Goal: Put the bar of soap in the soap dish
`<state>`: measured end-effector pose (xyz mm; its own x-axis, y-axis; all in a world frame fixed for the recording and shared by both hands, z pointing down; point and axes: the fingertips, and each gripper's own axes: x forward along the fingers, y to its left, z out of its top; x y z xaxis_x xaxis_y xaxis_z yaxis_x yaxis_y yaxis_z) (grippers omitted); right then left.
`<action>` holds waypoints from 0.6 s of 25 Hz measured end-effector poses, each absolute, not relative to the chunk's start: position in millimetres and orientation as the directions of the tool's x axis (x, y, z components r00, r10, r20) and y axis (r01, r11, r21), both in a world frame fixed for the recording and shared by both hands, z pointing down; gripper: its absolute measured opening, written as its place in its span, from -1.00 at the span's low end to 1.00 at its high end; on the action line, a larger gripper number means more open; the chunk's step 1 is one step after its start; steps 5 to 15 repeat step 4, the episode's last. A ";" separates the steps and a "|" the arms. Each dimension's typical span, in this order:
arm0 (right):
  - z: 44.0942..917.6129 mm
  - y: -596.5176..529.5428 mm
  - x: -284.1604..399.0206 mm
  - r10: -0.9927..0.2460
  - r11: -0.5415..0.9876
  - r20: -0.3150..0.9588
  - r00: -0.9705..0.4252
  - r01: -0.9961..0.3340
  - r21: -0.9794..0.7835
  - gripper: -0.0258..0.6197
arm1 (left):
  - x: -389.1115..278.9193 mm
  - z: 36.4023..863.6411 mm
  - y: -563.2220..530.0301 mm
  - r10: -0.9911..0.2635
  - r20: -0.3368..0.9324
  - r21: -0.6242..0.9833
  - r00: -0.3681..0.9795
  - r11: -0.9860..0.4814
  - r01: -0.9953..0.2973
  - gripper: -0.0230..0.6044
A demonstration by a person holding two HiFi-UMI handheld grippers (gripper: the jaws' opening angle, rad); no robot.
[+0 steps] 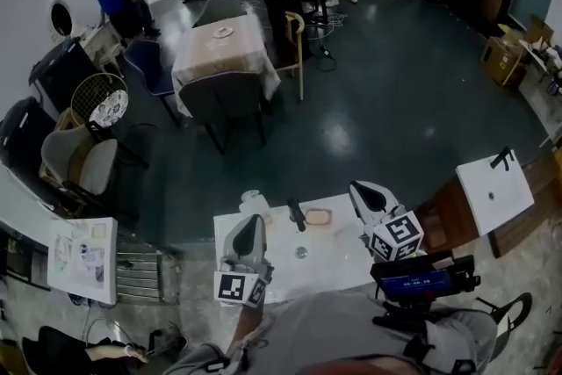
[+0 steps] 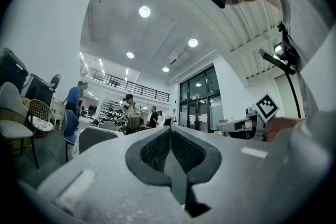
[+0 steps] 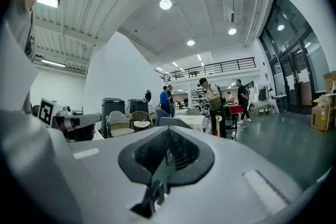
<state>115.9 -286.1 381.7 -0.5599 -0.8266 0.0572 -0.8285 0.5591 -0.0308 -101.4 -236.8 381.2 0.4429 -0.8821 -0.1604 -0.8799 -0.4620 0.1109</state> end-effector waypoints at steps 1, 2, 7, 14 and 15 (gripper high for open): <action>382.0 -286.3 115.0 -0.824 0.562 0.059 -0.563 -0.826 -0.031 -0.91 | -101.1 381.6 -236.8 -0.883 -0.162 0.111 0.440 -0.459 -0.881 -0.95; 381.9 -286.3 113.7 -0.821 0.566 0.062 -0.567 -0.824 -0.030 -0.91 | -100.8 383.4 -236.8 -0.885 -0.162 0.112 0.437 -0.456 -0.883 -0.95; 381.7 -286.3 111.2 -0.816 0.574 0.067 -0.575 -0.818 -0.026 -0.91 | -100.3 388.9 -237.0 -0.887 -0.160 0.115 0.433 -0.453 -0.884 -0.95; 381.7 -286.3 111.2 -0.816 0.574 0.067 -0.575 -0.818 -0.026 -0.91 | -100.3 388.9 -237.0 -0.887 -0.160 0.115 0.433 -0.453 -0.884 -0.95; 381.7 -286.3 111.2 -0.816 0.574 0.067 -0.575 -0.818 -0.026 -0.91 | -100.3 388.9 -237.0 -0.887 -0.160 0.115 0.433 -0.453 -0.884 -0.95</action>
